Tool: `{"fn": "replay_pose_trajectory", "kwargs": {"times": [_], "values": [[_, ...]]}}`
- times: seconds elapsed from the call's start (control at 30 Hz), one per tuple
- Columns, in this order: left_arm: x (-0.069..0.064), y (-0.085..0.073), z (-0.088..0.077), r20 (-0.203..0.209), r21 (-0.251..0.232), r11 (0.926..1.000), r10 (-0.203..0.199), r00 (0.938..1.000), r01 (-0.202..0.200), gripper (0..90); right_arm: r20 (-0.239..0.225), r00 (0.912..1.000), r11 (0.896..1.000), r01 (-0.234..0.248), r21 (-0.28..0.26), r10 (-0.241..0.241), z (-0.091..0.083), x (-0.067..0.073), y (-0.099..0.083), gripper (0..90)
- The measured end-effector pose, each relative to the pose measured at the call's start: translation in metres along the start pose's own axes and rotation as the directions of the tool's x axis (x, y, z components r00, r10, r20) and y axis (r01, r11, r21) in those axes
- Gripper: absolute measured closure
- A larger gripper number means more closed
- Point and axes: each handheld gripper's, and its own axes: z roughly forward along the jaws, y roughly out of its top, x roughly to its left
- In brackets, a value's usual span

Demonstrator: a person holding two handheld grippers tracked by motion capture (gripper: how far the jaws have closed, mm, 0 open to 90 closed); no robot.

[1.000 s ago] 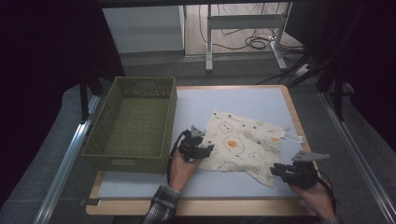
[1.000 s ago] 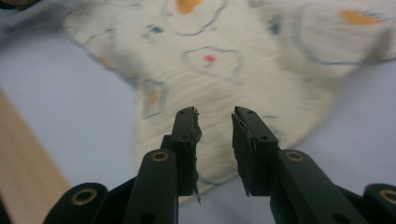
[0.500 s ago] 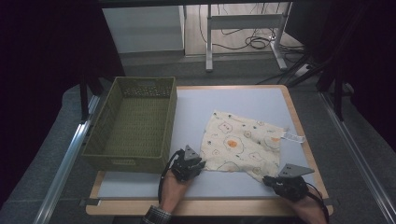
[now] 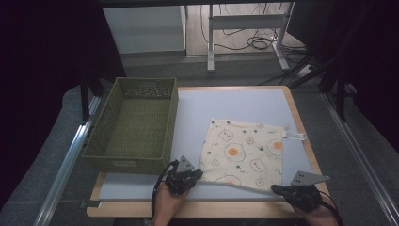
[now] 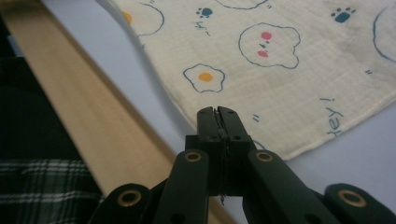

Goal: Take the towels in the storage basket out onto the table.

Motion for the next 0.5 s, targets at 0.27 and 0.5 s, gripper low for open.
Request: {"fn": "replay_pose_trajectory", "kwargs": {"times": [0.27,0.5], "values": [[-0.017,-0.013,-0.010,0.010,-0.018,0.9996,0.021,0.9997,-0.021,57.5,-0.036,0.9985,0.999,-0.042,0.004,0.042,-0.014,0.006,-0.016,82.5],[0.012,0.019,0.000,-0.034,-0.068,0.9977,-0.009,0.9994,0.007,46.2,0.020,0.9955,0.995,-0.092,-0.030,0.093,-0.019,-0.014,-0.003,68.9]]}}
